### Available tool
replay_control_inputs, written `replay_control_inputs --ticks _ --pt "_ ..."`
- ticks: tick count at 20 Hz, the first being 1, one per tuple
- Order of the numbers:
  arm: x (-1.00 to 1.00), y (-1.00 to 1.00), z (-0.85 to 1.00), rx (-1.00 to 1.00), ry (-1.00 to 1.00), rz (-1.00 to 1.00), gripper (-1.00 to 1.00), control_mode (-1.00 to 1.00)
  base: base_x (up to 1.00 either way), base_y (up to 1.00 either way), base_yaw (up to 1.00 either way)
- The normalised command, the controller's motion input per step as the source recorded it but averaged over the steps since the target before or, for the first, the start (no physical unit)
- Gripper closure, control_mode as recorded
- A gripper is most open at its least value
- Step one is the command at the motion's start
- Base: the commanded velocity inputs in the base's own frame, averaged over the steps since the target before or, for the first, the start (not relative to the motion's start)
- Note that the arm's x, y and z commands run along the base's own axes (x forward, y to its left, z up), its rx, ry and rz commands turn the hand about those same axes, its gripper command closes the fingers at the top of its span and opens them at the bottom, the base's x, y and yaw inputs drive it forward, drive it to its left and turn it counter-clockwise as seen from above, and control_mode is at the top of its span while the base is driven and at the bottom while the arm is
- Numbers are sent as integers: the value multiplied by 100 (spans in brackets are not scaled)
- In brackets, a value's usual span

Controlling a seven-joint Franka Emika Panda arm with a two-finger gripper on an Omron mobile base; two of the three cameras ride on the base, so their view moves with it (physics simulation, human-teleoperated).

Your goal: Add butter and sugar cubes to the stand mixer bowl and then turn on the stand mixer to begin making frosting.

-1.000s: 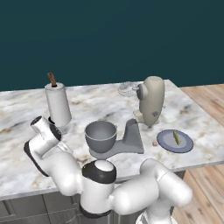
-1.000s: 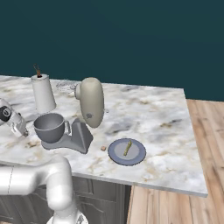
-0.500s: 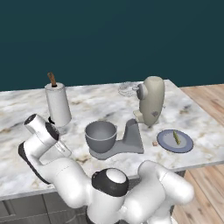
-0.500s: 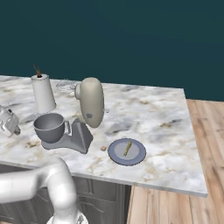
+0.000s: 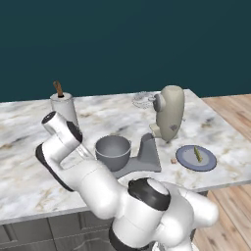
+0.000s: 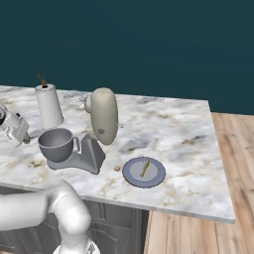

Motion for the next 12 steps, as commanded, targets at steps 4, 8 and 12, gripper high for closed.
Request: replay_control_inputs --ticks 4,8,12 --pt "0 -71 4 0 -1 -3 100 -100 0 0 0" --pt "0 -55 21 0 -1 -3 100 -100 0 0 0" --pt "0 -33 40 0 0 -3 100 -100 0 0 0"
